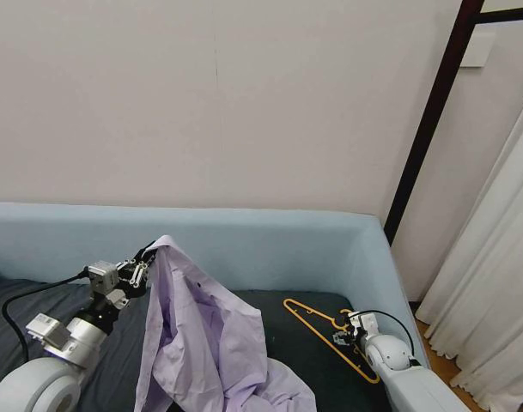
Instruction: Pick up the clothes from the sofa and hang them on the clothes hanger.
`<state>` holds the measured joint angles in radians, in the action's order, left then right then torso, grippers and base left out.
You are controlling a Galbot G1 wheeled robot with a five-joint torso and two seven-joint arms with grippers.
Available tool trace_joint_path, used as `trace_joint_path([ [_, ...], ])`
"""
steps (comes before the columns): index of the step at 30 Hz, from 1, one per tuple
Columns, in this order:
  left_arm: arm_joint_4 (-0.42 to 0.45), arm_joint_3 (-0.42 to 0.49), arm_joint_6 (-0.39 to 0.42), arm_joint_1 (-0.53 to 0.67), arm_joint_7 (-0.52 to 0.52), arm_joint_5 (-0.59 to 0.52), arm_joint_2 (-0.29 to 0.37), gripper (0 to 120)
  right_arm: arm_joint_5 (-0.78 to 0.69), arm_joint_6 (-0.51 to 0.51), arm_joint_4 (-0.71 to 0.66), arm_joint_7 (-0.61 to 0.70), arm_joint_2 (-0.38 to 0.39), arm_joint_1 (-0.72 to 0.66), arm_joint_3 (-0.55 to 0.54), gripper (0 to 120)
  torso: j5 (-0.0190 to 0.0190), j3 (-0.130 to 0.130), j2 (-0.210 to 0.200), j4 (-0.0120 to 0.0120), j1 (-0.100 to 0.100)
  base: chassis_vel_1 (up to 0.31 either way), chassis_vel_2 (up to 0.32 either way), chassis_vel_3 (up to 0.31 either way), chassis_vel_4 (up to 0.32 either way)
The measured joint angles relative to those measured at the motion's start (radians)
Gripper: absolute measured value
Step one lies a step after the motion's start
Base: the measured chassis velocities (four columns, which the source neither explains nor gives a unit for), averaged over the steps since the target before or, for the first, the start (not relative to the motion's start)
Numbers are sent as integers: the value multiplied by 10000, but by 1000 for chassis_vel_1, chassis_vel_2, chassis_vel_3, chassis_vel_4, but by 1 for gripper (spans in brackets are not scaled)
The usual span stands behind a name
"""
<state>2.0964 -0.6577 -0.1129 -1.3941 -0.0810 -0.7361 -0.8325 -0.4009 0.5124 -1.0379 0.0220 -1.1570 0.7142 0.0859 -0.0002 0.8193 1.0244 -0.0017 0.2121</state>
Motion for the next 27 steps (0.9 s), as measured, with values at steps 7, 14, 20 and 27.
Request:
trace_joint_path([
  [7, 93, -92, 7, -108, 6, 21, -68, 0, 743, -226, 1322, -339, -442, -453, 126, 100, 2, 0, 0, 3, 0, 0, 0, 0, 0],
  [14, 110, -106, 7, -105, 16, 35, -145, 0, 958, -336, 1726, -562, -568, -616, 192, 88, 1, -1, 0, 1, 0, 0, 0, 0, 0],
  [20, 102, -65, 7, -64, 21, 62, -161, 0, 1005, -354, 1788, -740, -544, -629, 234, 67, 1, -1, 0, 2, 0, 0, 0, 0, 0],
  [27, 101, -85, 11, -46, 41, 46, -99, 0, 1054, -384, 1781, -824, -536, -603, 242, 43, 1, -1, 0, 2, 0, 0, 0, 0, 0],
])
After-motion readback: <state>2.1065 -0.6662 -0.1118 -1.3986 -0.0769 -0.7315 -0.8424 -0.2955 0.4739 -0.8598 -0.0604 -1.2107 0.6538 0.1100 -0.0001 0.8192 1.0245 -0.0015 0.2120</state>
